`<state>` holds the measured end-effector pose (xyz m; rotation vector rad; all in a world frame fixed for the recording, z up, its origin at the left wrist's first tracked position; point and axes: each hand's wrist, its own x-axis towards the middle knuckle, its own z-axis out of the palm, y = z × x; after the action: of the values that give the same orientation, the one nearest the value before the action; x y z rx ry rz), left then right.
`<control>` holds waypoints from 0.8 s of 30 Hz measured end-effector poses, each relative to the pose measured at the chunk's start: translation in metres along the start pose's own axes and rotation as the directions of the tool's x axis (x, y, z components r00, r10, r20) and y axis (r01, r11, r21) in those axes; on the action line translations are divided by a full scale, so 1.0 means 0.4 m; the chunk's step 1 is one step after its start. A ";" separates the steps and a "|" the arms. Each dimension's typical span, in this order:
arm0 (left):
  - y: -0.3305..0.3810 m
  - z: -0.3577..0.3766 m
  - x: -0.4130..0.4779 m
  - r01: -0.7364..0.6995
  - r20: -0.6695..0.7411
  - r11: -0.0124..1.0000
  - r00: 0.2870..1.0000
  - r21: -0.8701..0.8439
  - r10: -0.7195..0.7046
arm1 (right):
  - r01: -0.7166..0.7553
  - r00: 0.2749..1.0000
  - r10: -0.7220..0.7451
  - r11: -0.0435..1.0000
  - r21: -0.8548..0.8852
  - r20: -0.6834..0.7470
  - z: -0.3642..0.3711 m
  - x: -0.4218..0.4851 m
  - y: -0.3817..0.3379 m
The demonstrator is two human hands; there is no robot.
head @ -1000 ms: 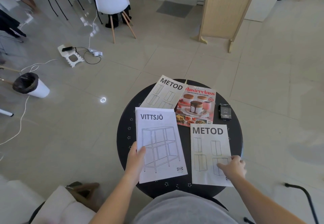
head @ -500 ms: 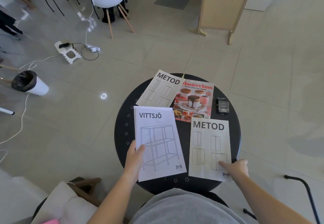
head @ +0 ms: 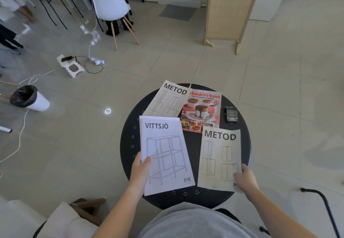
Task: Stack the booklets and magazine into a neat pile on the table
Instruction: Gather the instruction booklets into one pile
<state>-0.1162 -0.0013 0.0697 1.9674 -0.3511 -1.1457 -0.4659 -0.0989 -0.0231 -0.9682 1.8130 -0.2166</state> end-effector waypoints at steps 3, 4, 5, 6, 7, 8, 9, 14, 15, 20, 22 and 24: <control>0.002 -0.006 -0.003 -0.016 -0.002 1.000 1.000 0.002 0.016 | 0.010 1.000 -0.013 0.995 0.098 0.028 -0.006 -0.028 -0.010; 0.001 -0.009 -0.004 -0.018 -0.003 1.000 1.000 0.001 0.018 | 0.007 0.999 -0.012 0.991 0.137 0.032 -0.007 -0.037 -0.011; 0.001 -0.012 -0.006 -0.018 -0.005 1.000 1.000 -0.004 0.018 | 0.005 0.999 -0.011 0.984 0.178 0.034 -0.009 -0.045 -0.012; 0.000 -0.015 -0.007 -0.018 -0.008 1.000 1.000 -0.009 0.018 | 0.002 0.999 -0.010 0.976 0.217 0.037 -0.011 -0.051 -0.011; 0.000 -0.019 -0.009 -0.020 -0.008 1.000 1.000 -0.012 0.020 | 0.002 0.999 -0.012 0.967 0.255 0.039 -0.013 -0.060 -0.013; 0.000 -0.023 -0.012 -0.028 -0.008 1.000 1.000 -0.013 0.028 | 0.005 0.999 -0.017 0.959 0.284 0.042 -0.014 -0.070 -0.016; 0.001 -0.027 -0.014 -0.037 -0.010 0.999 0.999 -0.008 0.037 | 0.010 0.999 -0.026 0.952 0.307 0.046 -0.015 -0.080 -0.020; 0.002 -0.049 -0.026 -0.074 -0.005 0.997 0.997 0.035 0.074 | 0.051 0.994 -0.084 0.930 0.363 0.075 -0.012 -0.127 -0.052; 0.001 -0.053 -0.027 -0.082 -0.003 0.996 0.997 0.041 0.082 | 0.065 0.992 -0.100 0.927 0.369 0.076 -0.010 -0.137 -0.061; 0.000 -0.071 -0.037 -0.114 0.008 0.993 0.994 0.039 0.114 | 0.097 0.981 -0.155 0.914 0.393 0.120 0.006 -0.166 -0.106; 0.007 -0.077 -0.045 -0.122 0.024 0.993 0.992 0.006 0.122 | 0.101 0.970 -0.179 0.912 0.398 0.164 0.020 -0.176 -0.129; 0.017 -0.084 -0.054 -0.129 0.049 0.991 0.990 -0.023 0.130 | 0.104 0.957 -0.200 0.913 0.395 0.211 0.037 -0.191 -0.153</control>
<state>-0.0994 0.0240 0.0964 1.8724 -0.4848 -1.1131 -0.4105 -0.0819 0.0571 -0.8177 1.3990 -0.5045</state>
